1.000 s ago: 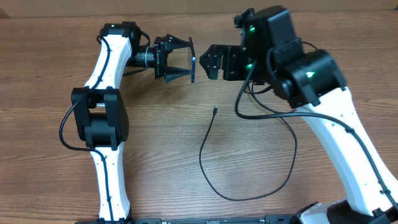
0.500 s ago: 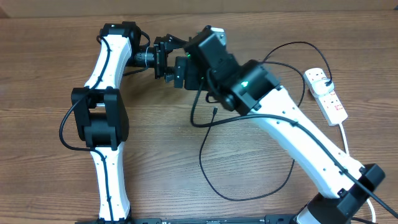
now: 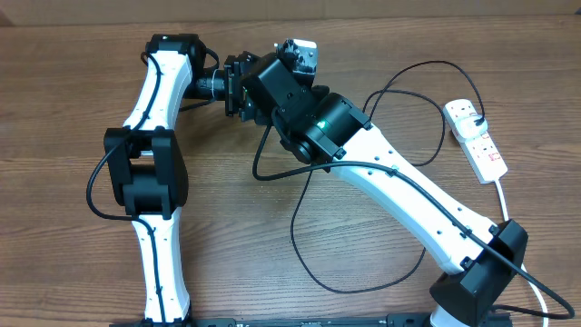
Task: Plug charger to phone and switch on socket
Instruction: 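Grasp the phone's bottom end with the right gripper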
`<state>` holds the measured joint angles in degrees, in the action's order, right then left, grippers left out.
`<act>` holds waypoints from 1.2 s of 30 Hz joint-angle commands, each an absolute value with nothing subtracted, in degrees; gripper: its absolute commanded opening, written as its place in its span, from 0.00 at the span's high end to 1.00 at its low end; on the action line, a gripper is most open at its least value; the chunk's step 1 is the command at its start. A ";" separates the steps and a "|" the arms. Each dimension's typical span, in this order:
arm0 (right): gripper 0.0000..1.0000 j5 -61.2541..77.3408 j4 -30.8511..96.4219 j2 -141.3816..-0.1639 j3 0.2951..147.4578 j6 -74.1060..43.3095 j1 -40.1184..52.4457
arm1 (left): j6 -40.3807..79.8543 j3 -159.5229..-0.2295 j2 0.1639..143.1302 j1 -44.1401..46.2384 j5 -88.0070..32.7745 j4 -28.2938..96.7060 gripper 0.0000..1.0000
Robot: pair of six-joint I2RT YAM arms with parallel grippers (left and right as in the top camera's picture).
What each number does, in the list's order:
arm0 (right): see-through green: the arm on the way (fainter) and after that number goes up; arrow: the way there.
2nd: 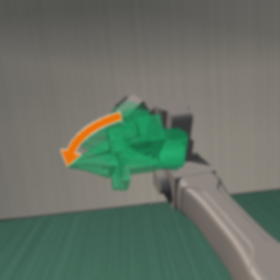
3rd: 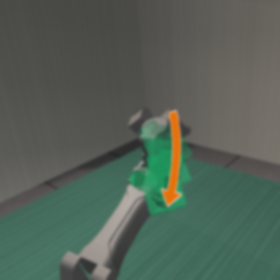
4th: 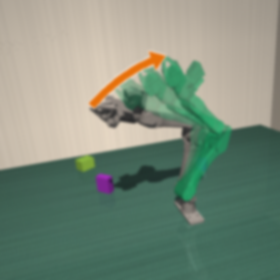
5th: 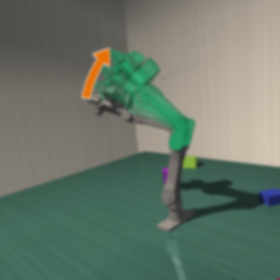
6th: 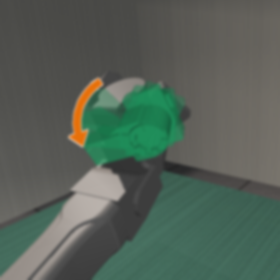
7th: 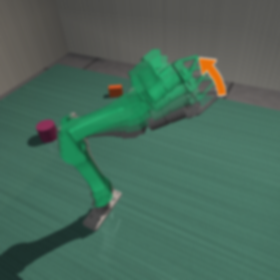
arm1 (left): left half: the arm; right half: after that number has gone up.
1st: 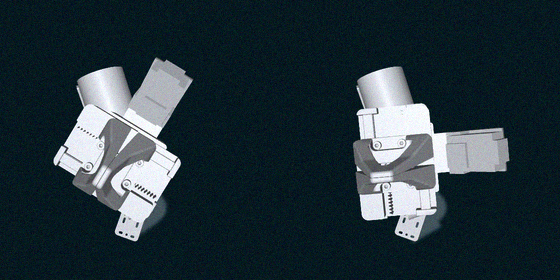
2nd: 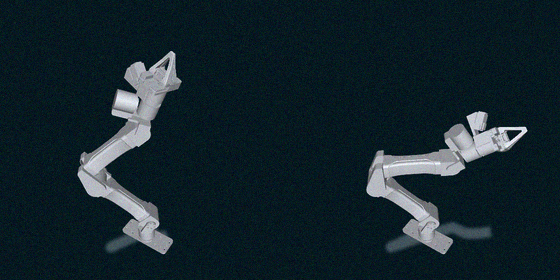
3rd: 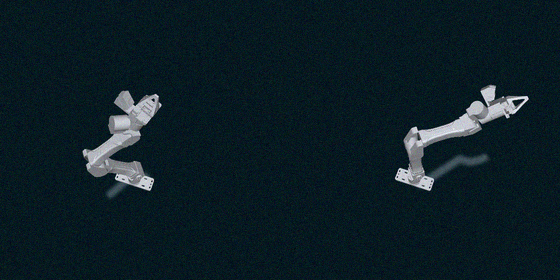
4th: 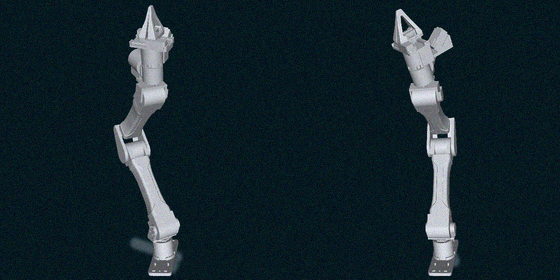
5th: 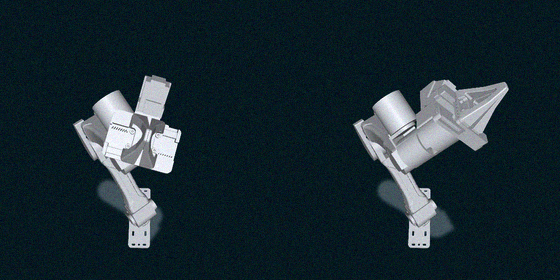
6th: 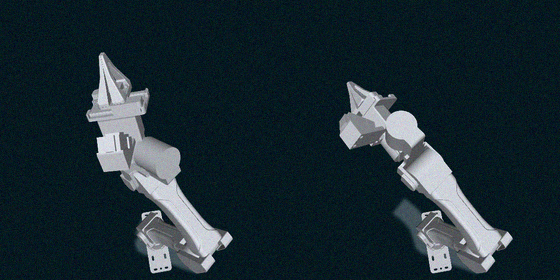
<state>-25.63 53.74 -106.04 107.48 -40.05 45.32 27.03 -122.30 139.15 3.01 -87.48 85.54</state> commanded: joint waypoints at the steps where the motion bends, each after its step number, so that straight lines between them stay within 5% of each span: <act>1: 0.18 -28.97 52.95 -106.02 108.71 -40.51 45.32 | 27.29 -124.14 139.39 2.92 -90.63 85.71 0.26; 18: 0.37 -28.86 53.43 -107.48 107.94 -40.53 45.32 | 27.24 -124.14 139.39 2.92 -90.63 88.27 0.26; 36: 0.39 -27.92 53.39 -108.07 106.45 -40.05 45.30 | 27.24 -124.14 139.39 2.92 -90.63 90.45 0.25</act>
